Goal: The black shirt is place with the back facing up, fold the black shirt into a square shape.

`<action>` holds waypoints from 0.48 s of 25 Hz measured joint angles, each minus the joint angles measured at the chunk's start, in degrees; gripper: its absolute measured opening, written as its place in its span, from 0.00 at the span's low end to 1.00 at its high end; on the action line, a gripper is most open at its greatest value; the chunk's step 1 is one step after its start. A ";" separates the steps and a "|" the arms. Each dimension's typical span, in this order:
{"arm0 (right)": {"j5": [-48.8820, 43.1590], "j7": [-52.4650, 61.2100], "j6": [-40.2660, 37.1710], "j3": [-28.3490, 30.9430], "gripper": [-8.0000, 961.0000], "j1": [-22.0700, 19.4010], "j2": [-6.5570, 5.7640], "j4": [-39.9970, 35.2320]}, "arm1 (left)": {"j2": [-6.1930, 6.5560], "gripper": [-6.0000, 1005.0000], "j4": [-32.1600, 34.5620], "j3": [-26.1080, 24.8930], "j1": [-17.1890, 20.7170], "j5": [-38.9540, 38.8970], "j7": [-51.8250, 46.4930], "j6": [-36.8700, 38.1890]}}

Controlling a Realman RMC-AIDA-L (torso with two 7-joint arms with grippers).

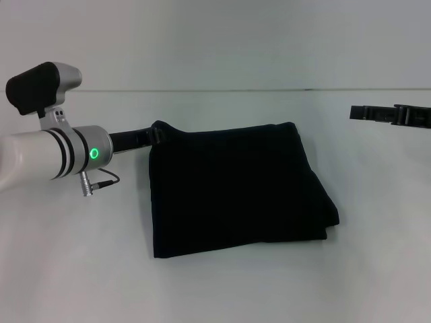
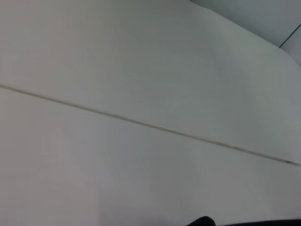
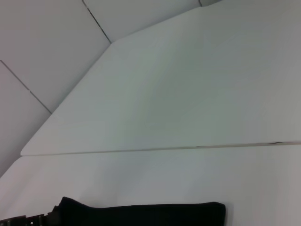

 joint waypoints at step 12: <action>0.00 -0.71 1.38 0.00 0.92 0.27 0.34 1.17 | 1.56 0.03 -0.10 0.46 -3.83 0.00 -0.01 0.16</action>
